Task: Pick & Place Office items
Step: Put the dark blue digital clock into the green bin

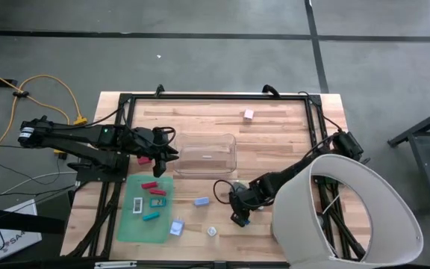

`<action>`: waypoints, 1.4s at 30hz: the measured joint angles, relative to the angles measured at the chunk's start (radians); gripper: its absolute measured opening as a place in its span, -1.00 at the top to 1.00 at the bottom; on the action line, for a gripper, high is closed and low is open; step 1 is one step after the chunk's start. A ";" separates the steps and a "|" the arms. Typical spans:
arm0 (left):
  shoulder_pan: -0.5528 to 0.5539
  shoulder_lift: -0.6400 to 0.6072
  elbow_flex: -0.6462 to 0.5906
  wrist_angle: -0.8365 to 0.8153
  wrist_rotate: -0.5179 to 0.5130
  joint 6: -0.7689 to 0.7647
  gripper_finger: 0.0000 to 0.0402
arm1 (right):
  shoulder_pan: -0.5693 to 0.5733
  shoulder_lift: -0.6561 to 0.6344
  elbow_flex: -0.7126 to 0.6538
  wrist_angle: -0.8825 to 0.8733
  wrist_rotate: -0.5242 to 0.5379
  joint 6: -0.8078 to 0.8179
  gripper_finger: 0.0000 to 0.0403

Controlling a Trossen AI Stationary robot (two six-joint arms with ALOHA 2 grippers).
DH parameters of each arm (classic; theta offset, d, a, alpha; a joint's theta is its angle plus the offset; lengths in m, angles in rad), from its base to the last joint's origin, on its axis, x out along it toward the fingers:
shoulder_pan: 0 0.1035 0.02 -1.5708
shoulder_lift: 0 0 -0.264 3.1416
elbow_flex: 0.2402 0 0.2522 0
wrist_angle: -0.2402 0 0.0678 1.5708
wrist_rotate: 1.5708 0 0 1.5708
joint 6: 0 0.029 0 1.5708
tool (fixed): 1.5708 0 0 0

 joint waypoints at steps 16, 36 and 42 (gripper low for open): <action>0.000 0.000 0.000 0.000 0.000 -0.004 0.54 | -0.032 0.041 0.002 0.034 -0.026 -0.071 -0.07; 0.000 0.000 0.000 -0.004 0.000 -0.003 0.54 | -0.036 0.061 0.000 0.055 -0.032 -0.083 -0.07; 0.000 0.000 0.000 -0.004 0.000 -0.003 0.54 | -0.038 0.061 0.000 0.037 -0.019 -0.096 -0.07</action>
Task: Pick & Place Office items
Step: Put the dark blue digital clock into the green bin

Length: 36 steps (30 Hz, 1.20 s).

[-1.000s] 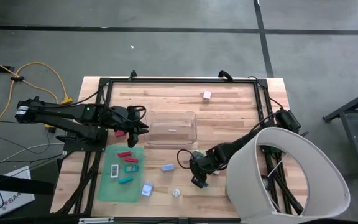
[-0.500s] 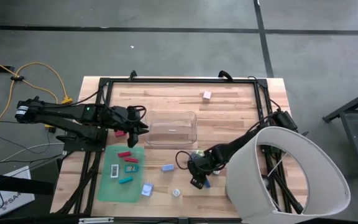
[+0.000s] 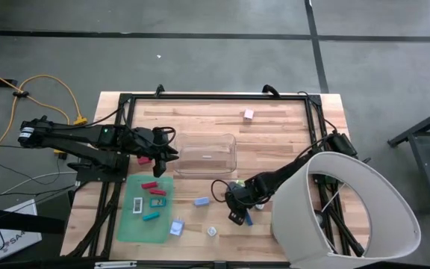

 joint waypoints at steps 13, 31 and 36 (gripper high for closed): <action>0.000 0.000 0.000 0.000 0.000 0.000 0.54 | -0.124 0.000 0.000 -0.005 -0.198 -0.141 -0.07; 0.000 0.000 0.000 -0.005 0.000 0.003 0.54 | -0.176 -0.021 0.000 -0.170 -0.373 -0.029 -0.07; 0.000 0.000 0.000 -0.005 0.000 0.003 0.54 | -0.150 -0.021 0.000 -0.154 -0.368 -0.013 -0.07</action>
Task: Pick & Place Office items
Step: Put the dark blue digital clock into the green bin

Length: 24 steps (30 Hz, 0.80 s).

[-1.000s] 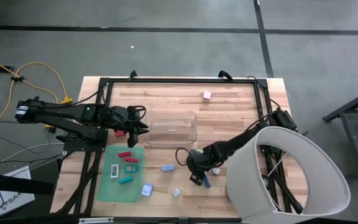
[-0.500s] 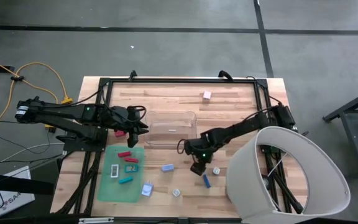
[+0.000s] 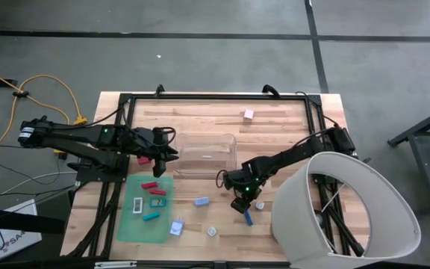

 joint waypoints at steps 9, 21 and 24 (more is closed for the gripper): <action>0.000 0.000 0.000 0.000 0.000 0.000 0.54 | 0.045 0.001 0.000 0.046 0.054 0.030 -0.07; 0.000 0.000 0.000 0.001 0.000 -0.001 0.54 | 0.055 0.006 0.000 0.047 0.086 0.040 -0.07; 0.000 0.000 0.000 0.000 0.000 -0.001 0.54 | 0.063 0.010 0.000 0.049 0.093 0.044 -0.07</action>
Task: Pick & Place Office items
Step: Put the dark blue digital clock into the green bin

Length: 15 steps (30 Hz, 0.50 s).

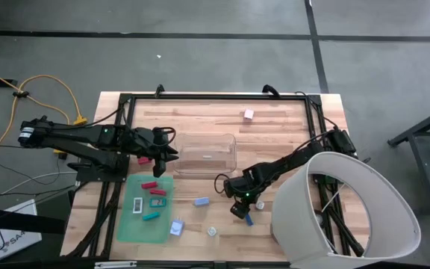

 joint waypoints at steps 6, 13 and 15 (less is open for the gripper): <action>0.000 0.000 0.000 -0.001 0.000 -0.001 0.54 | 0.016 0.022 0.001 0.008 -0.001 0.026 -0.07; 0.000 0.000 0.000 -0.002 0.000 0.000 0.54 | 0.026 0.031 0.001 0.004 0.005 0.051 -0.07; 0.000 0.000 0.000 -0.003 0.000 0.000 0.54 | 0.027 0.031 0.000 0.003 0.009 0.066 -0.07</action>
